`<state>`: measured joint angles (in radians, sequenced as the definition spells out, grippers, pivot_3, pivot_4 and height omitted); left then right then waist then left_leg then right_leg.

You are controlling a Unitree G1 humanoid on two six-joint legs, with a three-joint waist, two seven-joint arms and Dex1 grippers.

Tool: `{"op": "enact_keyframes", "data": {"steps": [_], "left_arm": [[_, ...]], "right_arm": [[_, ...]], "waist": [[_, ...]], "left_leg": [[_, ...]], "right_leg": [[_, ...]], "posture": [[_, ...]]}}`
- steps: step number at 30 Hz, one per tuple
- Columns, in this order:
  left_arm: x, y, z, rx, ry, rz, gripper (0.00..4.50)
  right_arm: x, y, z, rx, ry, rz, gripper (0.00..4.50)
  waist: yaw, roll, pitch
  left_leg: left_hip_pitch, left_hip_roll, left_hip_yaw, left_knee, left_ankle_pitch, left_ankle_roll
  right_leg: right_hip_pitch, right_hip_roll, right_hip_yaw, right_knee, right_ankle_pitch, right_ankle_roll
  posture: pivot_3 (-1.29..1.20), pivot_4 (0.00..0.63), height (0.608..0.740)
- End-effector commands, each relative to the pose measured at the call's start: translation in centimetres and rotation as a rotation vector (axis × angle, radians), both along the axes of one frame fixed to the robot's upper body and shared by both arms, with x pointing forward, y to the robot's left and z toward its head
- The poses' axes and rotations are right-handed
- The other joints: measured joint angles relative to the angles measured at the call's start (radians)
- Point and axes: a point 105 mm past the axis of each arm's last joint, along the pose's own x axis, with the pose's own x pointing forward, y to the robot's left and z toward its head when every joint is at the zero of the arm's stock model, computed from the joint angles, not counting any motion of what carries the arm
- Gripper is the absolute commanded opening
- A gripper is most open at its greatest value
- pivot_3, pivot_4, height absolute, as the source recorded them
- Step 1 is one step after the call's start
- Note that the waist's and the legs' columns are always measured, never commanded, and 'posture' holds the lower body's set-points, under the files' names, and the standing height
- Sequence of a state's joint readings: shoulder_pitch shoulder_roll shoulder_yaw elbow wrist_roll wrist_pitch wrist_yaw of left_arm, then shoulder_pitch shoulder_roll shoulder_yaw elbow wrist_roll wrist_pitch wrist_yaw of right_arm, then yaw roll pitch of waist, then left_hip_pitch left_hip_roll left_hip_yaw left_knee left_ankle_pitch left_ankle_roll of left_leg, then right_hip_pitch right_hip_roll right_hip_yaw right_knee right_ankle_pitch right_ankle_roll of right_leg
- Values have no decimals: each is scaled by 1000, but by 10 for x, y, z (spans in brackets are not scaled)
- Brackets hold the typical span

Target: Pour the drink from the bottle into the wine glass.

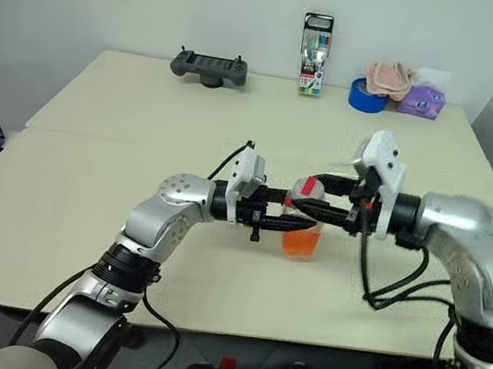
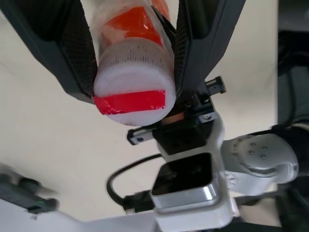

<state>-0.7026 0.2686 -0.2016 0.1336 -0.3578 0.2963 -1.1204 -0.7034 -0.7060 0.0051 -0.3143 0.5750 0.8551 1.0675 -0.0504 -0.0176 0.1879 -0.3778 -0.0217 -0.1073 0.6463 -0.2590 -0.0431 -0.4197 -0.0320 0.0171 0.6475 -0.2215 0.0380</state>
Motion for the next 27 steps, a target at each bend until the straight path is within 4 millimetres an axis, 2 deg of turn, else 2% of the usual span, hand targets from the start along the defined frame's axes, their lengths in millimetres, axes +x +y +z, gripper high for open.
{"op": "enact_keyframes", "data": {"steps": [1,3,5,8,12,13,20,27], "left_arm": [[4,1,24,-65,-62,46,1662],[4,1,26,-68,-66,48,1661],[4,0,27,-71,-75,58,1661],[4,0,27,-73,-80,66,1660],[5,1,27,-73,-83,73,1660],[5,2,27,-72,-85,75,1660],[10,1,28,-62,-98,75,1660],[13,-2,26,-58,-96,68,1660]], "right_arm": [[-3,18,-11,-91,-18,271,1876],[13,23,-2,-77,-96,257,1876],[15,25,2,-75,-77,295,1876],[9,24,8,-60,-13,357,2876],[10,25,14,-52,-104,351,4302],[12,24,15,-45,-108,325,4455],[8,17,9,-40,-129,240,4500],[0,11,11,19,-144,163,4500]], "waist": [[-6,0,0],[-6,0,0],[-6,0,0],[3,0,0],[19,0,0],[20,0,0],[21,0,0],[21,0,0]], "left_leg": [[0,1,0,0,0,0],[0,2,-1,-1,0,0],[-1,2,-1,0,0,0],[-3,0,-2,0,0,-1],[-4,-3,-1,0,0,-1],[-5,-3,-1,0,0,-1],[-4,-4,-2,0,0,-1],[-4,-3,-1,1,0,-1]], "right_leg": [[0,1,0,1,0,0],[0,2,0,0,0,0],[-1,2,0,0,0,0],[-2,0,-1,-1,3,-6],[-2,-4,-1,-3,3,-5],[-2,-5,-1,-3,3,-5],[-2,-5,-1,-2,3,-5],[-2,-5,-1,-2,3,-5]], "posture": [[0,150,740],[0,150,740],[0,150,740],[0,150,740],[0,150,740],[0,150,740],[0,150,740],[0,150,740]]}}
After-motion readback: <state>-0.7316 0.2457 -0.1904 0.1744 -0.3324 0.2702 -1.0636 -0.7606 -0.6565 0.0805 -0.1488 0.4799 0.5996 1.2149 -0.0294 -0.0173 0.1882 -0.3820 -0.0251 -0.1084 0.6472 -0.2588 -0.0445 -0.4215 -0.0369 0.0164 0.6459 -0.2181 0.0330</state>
